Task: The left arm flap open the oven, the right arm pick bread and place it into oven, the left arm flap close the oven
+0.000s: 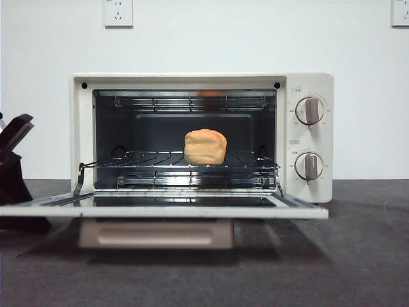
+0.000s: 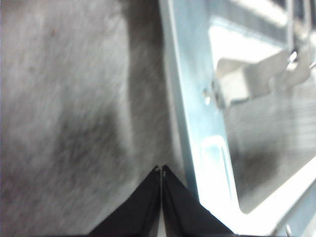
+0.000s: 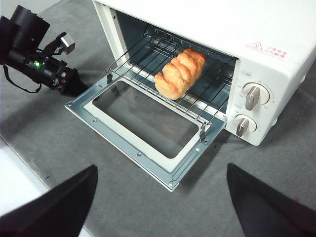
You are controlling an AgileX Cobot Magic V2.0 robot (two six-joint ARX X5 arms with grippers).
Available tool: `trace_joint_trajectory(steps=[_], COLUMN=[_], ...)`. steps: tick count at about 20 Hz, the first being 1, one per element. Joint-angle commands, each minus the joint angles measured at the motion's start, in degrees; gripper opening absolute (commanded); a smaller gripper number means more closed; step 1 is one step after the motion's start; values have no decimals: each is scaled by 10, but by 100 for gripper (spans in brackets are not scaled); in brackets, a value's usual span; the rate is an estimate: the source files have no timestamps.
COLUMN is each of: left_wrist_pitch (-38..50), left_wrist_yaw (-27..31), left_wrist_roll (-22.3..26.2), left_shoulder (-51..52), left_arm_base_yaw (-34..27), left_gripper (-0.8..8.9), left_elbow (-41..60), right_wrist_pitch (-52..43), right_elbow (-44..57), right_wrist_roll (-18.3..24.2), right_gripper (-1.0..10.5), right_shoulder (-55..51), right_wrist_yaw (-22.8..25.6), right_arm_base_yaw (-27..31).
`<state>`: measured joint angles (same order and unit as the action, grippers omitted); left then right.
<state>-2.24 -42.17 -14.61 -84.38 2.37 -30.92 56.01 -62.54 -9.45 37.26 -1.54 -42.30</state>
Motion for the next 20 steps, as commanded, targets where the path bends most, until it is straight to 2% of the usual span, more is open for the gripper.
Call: trace_joint_trajectory(steps=[1, 10, 15, 20], left_wrist_pitch=[46, 156, 215, 216], left_wrist_yaw=[-45, -40, -11, -9], left_wrist_roll=[-31, -104, -119, -121], left_shoulder=[19, 99, 117, 119], left_arm_base_yaw=[5, -13, -15, -15], left_gripper=[11, 11, 11, 11], left_elbow=[-6, -7, -7, -10], right_wrist_pitch=[-5, -4, -4, -4], right_elbow=[-4, -4, -4, -4], right_wrist_roll=[-6, -9, -19, -19], right_gripper=[419, 419, 419, 419], right_shoulder=[3, 3, 3, 4], right_wrist_yaw=[1, 1, 0, 1], right_arm_base_yaw=[-4, -4, -4, -4])
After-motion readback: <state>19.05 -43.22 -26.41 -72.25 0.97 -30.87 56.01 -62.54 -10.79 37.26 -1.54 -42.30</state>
